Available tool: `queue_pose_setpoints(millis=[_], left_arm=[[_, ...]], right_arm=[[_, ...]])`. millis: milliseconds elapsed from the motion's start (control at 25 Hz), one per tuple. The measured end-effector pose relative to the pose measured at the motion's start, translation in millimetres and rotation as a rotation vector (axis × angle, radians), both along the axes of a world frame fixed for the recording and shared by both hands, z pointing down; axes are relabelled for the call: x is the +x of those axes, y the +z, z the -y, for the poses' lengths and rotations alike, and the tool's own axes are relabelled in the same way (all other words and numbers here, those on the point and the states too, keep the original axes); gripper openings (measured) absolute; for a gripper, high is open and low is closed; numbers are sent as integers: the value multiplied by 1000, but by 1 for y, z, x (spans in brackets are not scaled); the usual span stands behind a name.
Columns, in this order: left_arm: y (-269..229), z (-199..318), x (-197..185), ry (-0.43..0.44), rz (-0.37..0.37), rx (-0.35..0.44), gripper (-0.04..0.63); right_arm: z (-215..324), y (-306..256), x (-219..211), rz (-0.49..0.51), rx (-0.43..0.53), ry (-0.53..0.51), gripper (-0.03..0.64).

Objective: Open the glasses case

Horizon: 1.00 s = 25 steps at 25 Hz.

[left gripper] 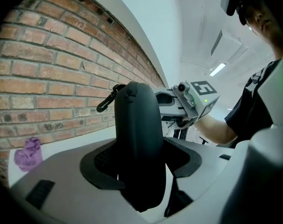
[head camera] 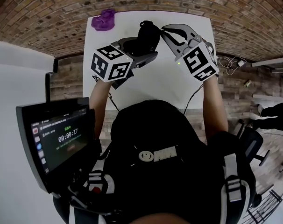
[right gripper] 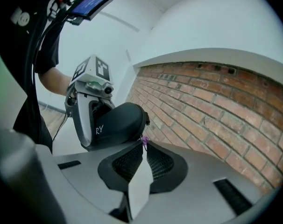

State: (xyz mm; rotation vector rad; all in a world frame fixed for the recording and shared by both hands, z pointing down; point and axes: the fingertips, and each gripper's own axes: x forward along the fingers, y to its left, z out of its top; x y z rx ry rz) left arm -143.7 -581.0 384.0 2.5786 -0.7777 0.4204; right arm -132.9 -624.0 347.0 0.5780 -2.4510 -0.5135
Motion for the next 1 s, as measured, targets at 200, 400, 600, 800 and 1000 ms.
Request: queue_pose_setpoints(millis=[200, 400, 600, 800, 1000], left_arm=[[-7, 2, -9, -25, -25, 3, 285], [-8, -10, 10, 86, 3, 14, 285], [-4, -19, 23, 160, 29, 11, 285], [-23, -14, 22, 131, -68, 101, 287], [-58, 0, 4, 13, -276, 239, 316]], right_arm=[[-12, -1, 16, 240, -272, -106, 202], [-28, -31, 1, 536, -484, -259, 310], [-46, -20, -20, 521, -604, -348, 322], [-35, -33, -16, 663, -643, -334, 310], [7, -79, 26, 1195, -675, -208, 307]])
